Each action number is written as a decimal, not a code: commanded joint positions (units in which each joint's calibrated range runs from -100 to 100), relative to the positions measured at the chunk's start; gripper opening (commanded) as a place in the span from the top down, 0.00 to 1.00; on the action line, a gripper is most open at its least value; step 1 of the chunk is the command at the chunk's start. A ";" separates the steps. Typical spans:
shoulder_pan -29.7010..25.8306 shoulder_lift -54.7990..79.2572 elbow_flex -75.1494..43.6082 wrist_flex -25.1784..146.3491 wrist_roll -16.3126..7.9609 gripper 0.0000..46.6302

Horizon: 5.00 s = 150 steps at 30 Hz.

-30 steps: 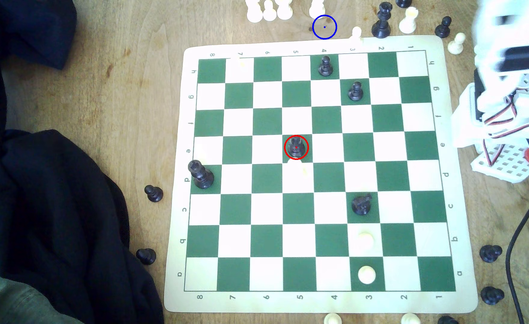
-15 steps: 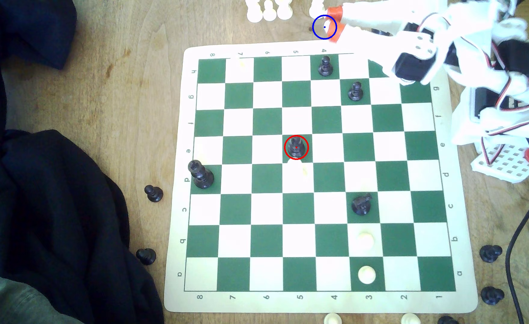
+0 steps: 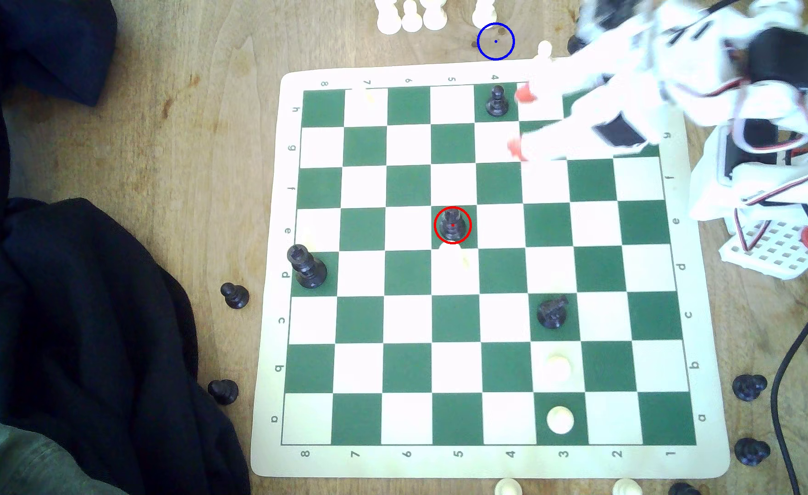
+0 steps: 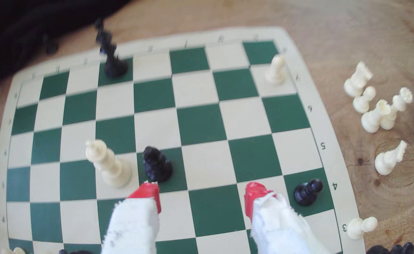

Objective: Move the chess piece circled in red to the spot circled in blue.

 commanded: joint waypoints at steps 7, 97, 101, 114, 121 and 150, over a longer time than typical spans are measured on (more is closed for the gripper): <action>-3.77 6.28 -0.10 -5.61 2.54 0.62; -9.40 49.06 -0.01 -48.94 -6.54 0.99; -8.94 44.73 -0.28 -46.07 -6.59 0.99; 3.19 28.10 -12.70 -24.94 -8.25 0.99; 10.07 32.77 -19.41 -23.38 -9.08 0.99; 24.70 51.10 -14.61 -35.75 -5.52 0.99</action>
